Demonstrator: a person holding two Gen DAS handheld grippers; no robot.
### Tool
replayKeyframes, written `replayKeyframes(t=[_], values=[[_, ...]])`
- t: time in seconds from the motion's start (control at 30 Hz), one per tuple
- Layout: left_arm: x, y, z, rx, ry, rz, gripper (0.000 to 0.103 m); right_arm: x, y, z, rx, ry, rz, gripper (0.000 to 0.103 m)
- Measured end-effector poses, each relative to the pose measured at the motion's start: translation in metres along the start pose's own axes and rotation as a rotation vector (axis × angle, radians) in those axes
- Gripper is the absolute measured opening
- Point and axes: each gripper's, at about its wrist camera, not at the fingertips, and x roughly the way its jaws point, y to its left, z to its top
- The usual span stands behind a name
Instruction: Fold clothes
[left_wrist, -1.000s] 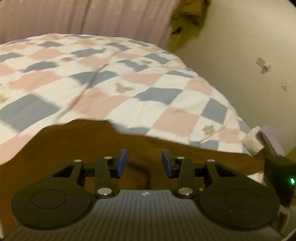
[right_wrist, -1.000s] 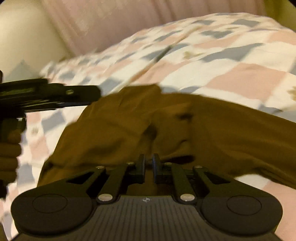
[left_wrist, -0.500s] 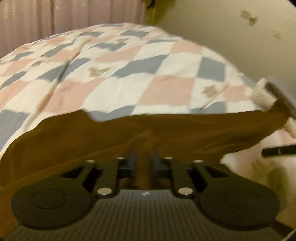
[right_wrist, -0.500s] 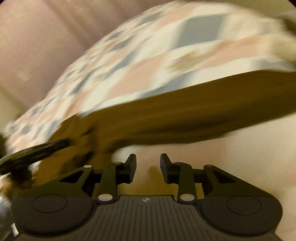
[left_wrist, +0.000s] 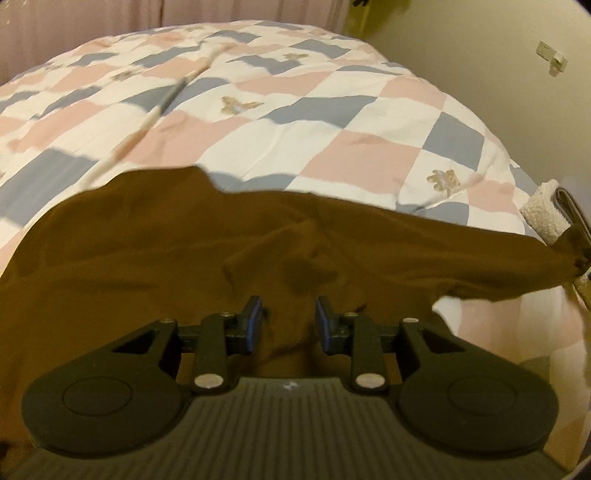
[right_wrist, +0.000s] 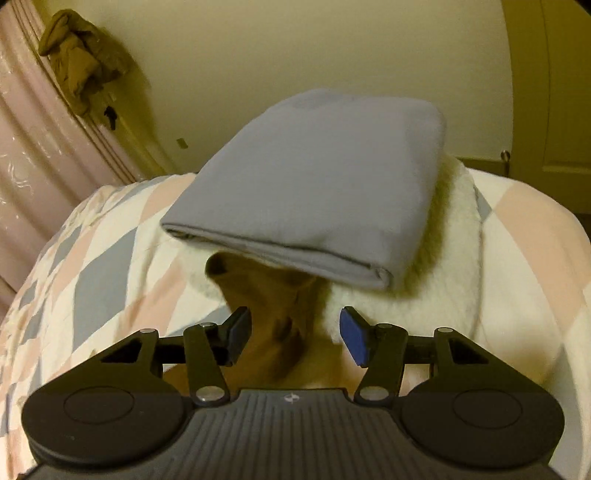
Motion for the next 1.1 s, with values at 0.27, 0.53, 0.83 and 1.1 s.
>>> replayKeyframes(t=[0.27,0.53,0.83,1.1], values=[[-0.058,0.062,-0.037,-0.151,-0.028,0.048,0.026,-0.034,0.118,-0.019,-0.225,-0.064,0.076,0.005],[-0.129,0.184,-0.092,-0.339,-0.043,0.111,0.026,-0.188,0.362,-0.163,-0.636,-0.095,0.681,0.005],[-0.180,0.295,-0.164,-0.461,-0.004,0.178,0.026,-0.264,0.460,-0.436,-0.919,0.408,0.962,0.029],[-0.165,0.311,-0.173,-0.605,-0.034,0.007,0.039,-0.232,0.391,-0.446,-0.917,0.570,0.721,0.047]])
